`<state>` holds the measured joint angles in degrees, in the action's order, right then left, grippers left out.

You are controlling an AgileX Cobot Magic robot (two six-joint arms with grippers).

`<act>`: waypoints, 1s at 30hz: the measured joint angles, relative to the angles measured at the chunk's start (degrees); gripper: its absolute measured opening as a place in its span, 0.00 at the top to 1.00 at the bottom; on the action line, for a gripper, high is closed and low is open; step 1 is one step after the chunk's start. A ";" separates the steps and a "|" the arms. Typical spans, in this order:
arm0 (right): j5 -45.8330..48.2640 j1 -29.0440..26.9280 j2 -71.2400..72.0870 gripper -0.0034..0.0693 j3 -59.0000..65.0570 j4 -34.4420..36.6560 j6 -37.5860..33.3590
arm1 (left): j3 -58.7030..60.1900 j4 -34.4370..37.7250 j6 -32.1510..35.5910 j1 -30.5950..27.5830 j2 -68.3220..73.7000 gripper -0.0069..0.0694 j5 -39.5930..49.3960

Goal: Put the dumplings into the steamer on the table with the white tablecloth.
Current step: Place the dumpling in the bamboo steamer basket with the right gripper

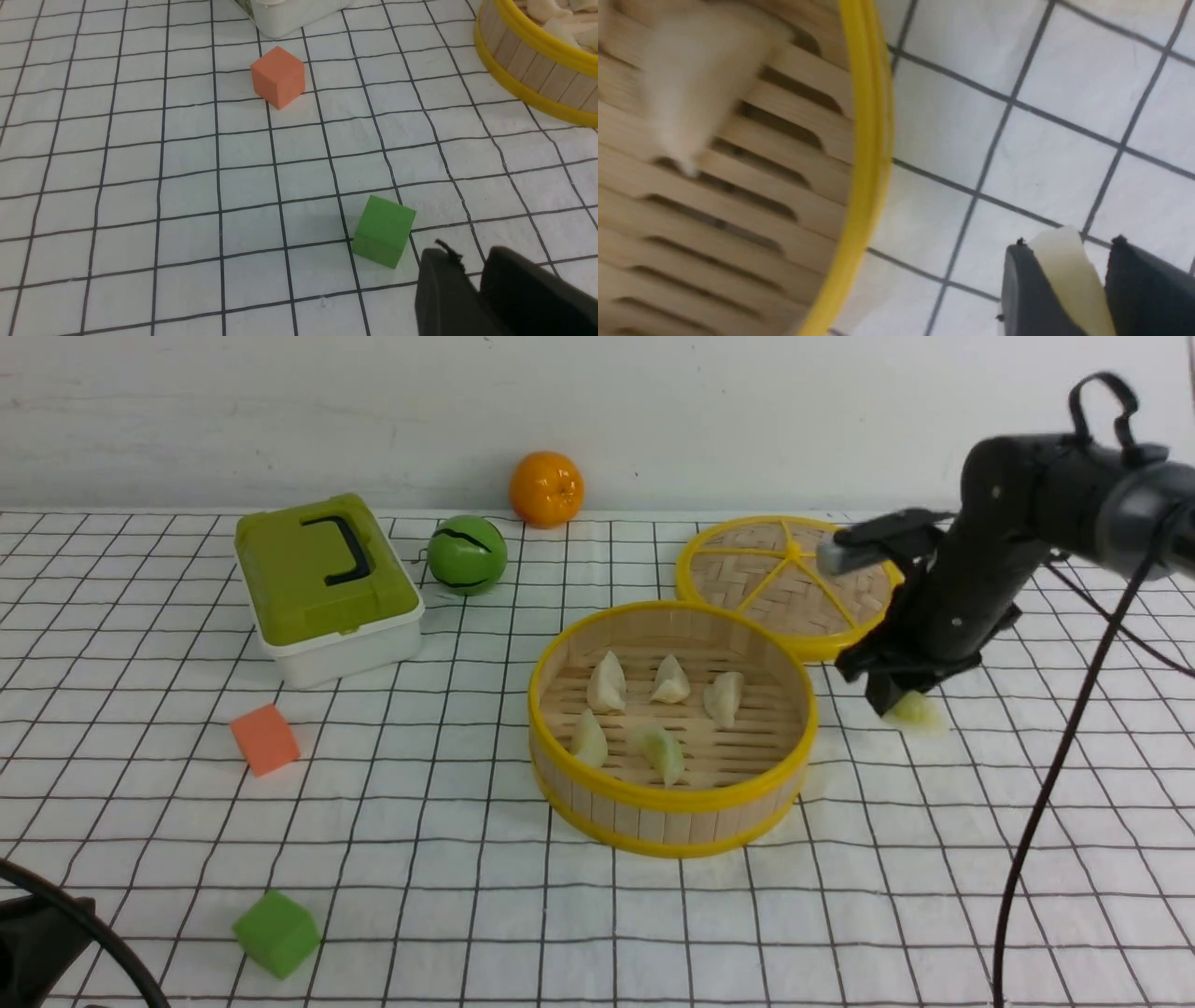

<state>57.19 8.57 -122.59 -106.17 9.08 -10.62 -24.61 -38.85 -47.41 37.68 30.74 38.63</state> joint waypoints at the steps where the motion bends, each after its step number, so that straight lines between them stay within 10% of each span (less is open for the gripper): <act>1: 0.95 0.00 1.19 0.66 -0.40 2.87 0.74 | 0.00 0.00 0.00 0.00 0.05 0.74 0.00; 9: 0.81 3.93 3.95 0.66 -0.78 22.12 1.40 | 0.00 -0.02 0.00 0.00 0.05 0.74 -0.05; 24: -0.72 10.93 -4.18 0.67 -0.78 10.01 18.38 | 0.00 0.85 0.00 0.00 0.05 0.73 0.05; 30: -1.90 10.93 -4.43 0.45 -0.78 9.67 20.43 | 0.00 0.92 0.00 0.00 0.05 0.72 0.05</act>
<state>55.29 19.50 -127.03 -106.96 18.75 9.81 -24.61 -37.92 -47.41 37.68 30.79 38.68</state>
